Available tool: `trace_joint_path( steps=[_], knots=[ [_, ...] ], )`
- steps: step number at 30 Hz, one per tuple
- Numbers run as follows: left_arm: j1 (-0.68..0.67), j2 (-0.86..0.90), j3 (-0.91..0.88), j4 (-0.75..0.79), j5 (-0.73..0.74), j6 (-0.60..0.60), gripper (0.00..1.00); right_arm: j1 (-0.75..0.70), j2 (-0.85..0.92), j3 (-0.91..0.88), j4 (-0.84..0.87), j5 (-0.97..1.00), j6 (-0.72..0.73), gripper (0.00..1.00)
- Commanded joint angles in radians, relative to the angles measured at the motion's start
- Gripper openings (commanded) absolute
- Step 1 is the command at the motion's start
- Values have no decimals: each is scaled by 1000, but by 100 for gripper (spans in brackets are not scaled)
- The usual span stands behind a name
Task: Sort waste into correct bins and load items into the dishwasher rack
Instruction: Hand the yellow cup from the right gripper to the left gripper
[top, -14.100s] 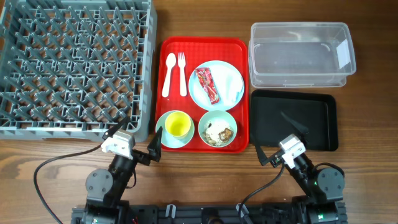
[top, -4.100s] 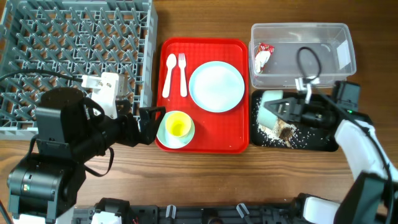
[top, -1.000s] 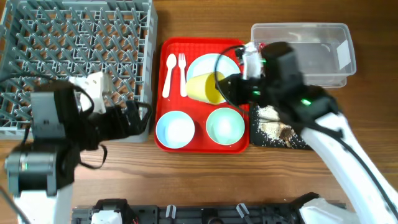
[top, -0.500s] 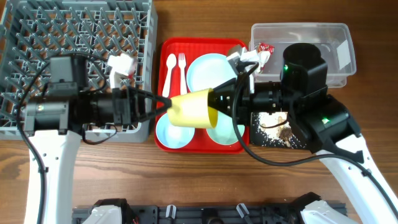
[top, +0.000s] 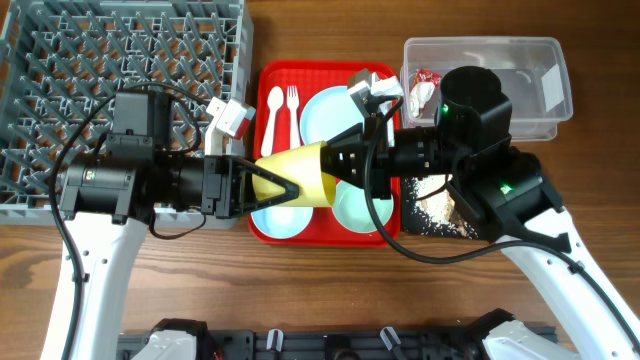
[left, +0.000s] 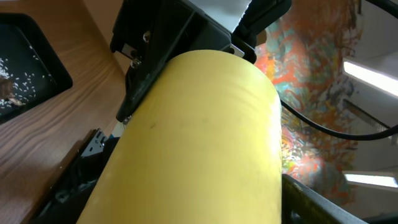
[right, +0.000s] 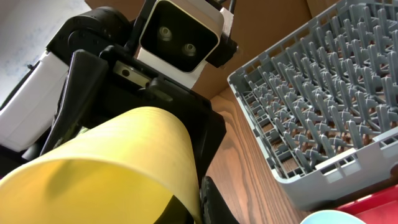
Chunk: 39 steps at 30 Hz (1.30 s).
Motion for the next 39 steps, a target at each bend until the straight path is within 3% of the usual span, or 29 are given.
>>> trace_joint_path(
  steps=[1, 10, 22, 25, 31, 37, 39],
  knots=[
    [-5, -14, 16, 3, 23, 17, 78, -2, 12, 5, 4, -5, 8, 4],
    [16, -41, 16, 8, -15, 16, 80, -29, 11, 5, -2, -26, 27, 4],
    [16, -41, 16, 34, -15, 16, 65, -29, 11, 5, -42, -25, 28, 4],
    [29, -41, 16, 46, -14, 16, 77, -29, 11, 5, -55, -25, 19, 4],
    [60, -41, 16, 46, 8, 16, 81, -29, 11, 5, -54, -25, 19, 4],
    [64, -41, 16, 69, 8, 16, 68, -29, 11, 5, -56, -26, 18, 4],
    [64, -41, 16, 79, 8, 16, 68, -29, 11, 5, -55, -26, 18, 4]
  ],
)
